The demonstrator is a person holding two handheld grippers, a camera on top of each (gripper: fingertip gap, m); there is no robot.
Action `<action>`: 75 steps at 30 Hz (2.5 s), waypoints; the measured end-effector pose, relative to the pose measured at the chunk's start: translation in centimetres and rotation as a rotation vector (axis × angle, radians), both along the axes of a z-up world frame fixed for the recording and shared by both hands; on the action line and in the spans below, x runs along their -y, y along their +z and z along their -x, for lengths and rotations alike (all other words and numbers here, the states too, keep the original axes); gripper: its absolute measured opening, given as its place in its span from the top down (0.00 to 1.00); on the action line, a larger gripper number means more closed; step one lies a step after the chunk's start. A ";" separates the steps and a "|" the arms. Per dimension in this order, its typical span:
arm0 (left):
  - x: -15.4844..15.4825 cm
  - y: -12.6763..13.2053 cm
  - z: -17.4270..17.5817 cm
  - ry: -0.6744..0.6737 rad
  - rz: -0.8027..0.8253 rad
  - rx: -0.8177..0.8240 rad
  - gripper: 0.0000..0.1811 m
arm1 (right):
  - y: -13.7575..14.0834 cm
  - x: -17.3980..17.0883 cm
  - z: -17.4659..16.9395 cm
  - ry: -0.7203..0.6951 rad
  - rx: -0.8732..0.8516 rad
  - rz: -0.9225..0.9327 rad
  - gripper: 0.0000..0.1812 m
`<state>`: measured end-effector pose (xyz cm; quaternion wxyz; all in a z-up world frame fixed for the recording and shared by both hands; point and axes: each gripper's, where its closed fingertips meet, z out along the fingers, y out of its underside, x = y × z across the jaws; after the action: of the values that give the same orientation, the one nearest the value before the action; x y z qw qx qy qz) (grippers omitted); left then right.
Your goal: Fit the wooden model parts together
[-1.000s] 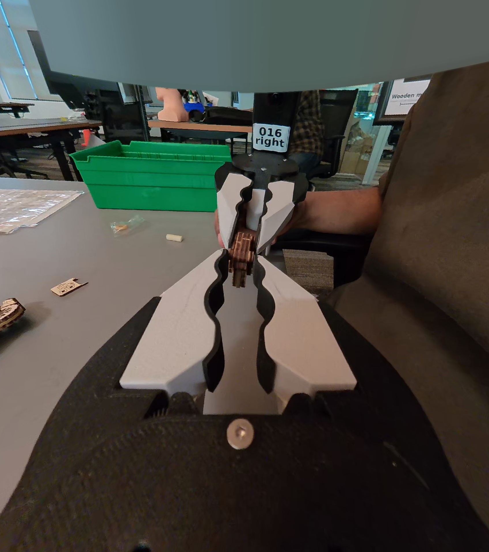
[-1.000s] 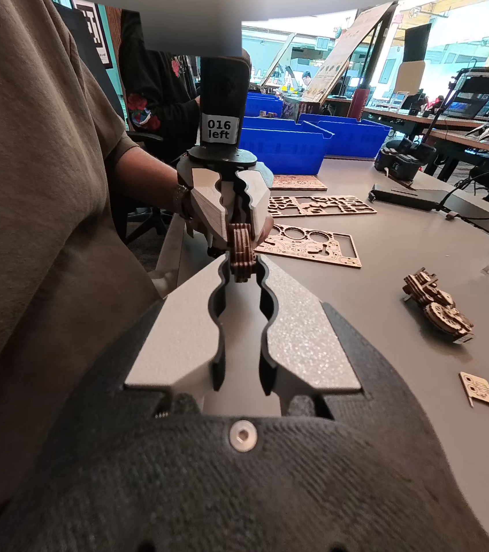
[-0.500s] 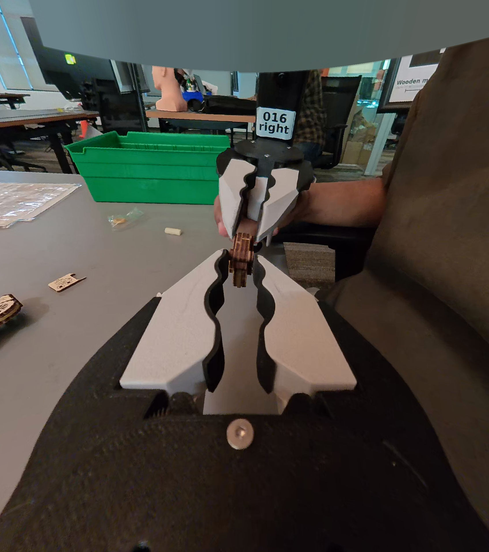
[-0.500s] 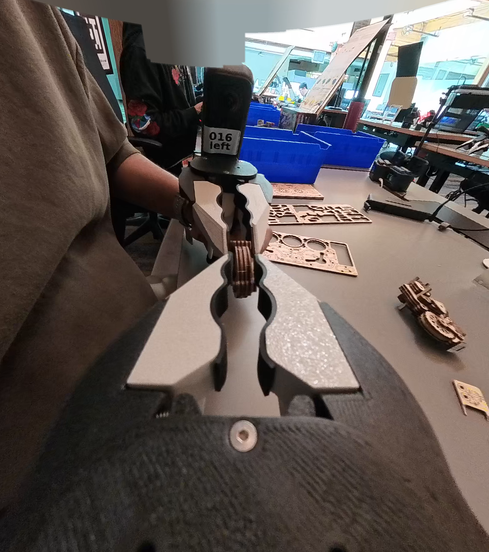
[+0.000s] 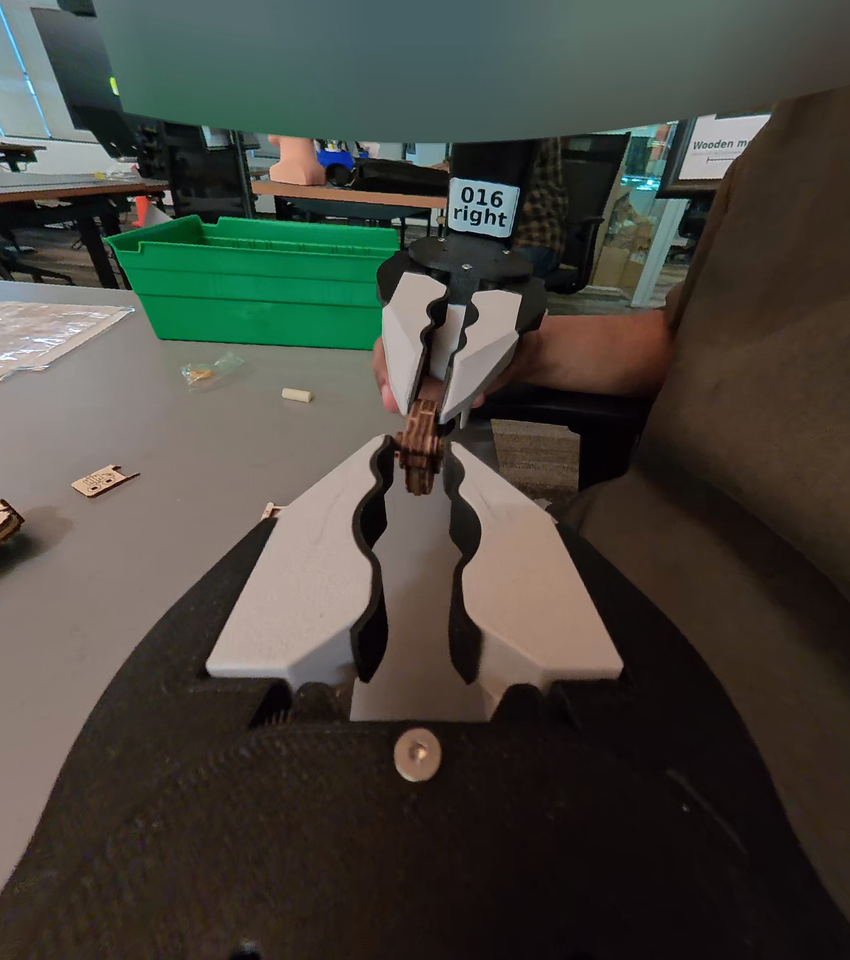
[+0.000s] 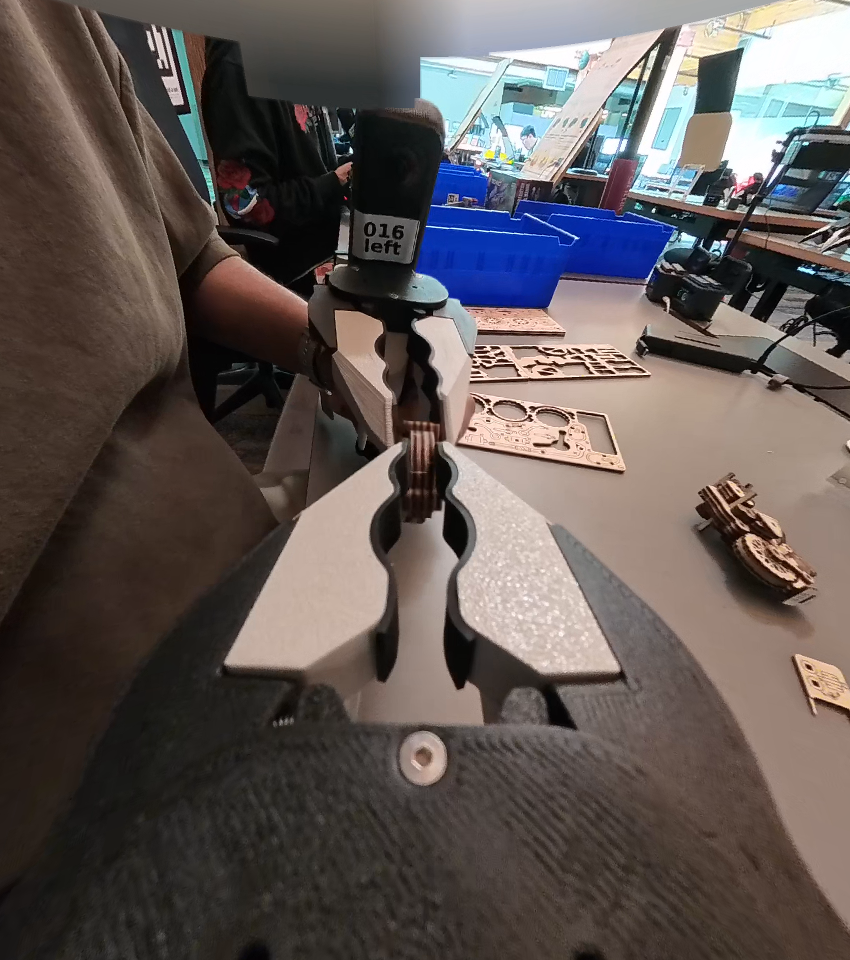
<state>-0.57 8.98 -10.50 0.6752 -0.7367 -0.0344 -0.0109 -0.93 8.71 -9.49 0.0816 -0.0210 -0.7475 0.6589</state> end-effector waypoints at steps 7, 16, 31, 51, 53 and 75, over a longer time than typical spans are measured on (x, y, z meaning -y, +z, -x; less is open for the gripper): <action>0.0 -0.1 0.2 0.010 0.003 0.007 0.89 | 1.1 -0.6 0.5 -0.014 0.040 0.073 0.96; 0.0 0.0 0.4 0.020 -0.005 0.016 0.89 | 1.1 -0.6 0.5 -0.008 0.048 0.077 0.96; -0.1 -0.3 0.6 -0.006 -0.005 0.126 0.89 | 1.9 -0.4 0.8 -0.006 0.135 0.164 0.96; 0.7 1.3 0.8 -0.002 -0.092 0.097 0.97 | -1.3 -0.3 0.7 0.003 0.102 -0.017 0.95; 0.6 1.1 0.7 -0.006 -0.085 0.095 0.96 | -1.8 -0.1 0.5 0.009 0.095 -0.043 0.95; 0.9 1.6 1.0 -0.011 -0.115 0.118 0.95 | -0.2 -0.4 0.5 -0.007 0.040 0.019 0.96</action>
<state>-1.52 8.11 -8.92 0.7131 -0.6950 -0.0696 -0.0601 -1.46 9.07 -9.66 0.0688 -0.0375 -0.7426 0.6651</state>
